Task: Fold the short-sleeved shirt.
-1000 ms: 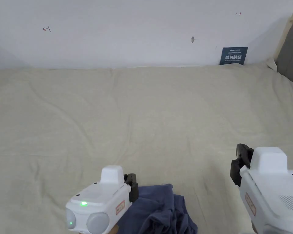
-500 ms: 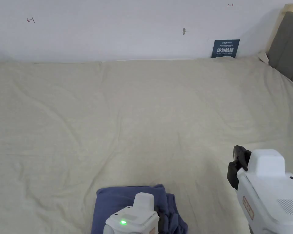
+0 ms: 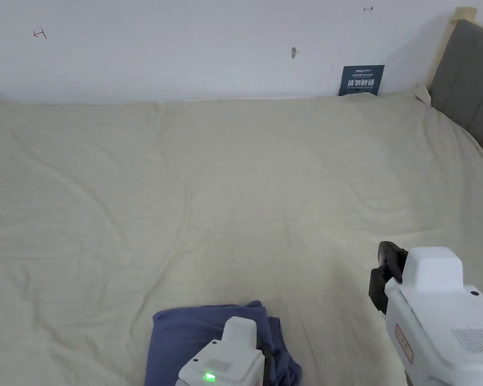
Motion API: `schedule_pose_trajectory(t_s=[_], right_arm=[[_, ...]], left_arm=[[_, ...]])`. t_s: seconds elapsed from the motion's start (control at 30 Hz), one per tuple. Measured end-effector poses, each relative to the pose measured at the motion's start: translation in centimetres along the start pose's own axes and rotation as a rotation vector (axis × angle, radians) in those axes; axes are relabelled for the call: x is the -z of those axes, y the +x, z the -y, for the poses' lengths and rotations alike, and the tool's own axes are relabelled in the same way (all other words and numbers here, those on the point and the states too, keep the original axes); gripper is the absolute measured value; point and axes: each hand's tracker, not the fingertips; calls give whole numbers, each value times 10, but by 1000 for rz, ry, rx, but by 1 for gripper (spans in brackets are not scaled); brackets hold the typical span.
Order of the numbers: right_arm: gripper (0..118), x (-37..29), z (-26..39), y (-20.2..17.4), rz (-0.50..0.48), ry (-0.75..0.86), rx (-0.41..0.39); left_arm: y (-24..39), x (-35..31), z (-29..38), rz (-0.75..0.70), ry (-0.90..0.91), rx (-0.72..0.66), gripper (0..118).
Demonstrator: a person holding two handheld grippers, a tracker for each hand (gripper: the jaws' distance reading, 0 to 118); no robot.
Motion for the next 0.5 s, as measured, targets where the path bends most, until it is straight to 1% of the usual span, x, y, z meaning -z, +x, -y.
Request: schedule_pose_trajectory(t_s=[0.1,0.2,0.3,0.37,0.5], right_arm=[[2,-7,-7,-4,-10,24,-15],[2,-12,-14,-9,-18,50,-20],[2,-16,-22,-14,-27,76,-16],[2,-18,-27,-18,-33,90,-12],[2,-22,-36,-27,-40,136,-10]], left_arm=[[-7,-36,-32,5,122,-21,0],[-20,-74,-67,-14,237,-4,0],[-36,-108,-94,-67,351,30,0],[-52,-126,-109,-102,400,24,0],[-83,-159,-128,-216,504,37,0]])
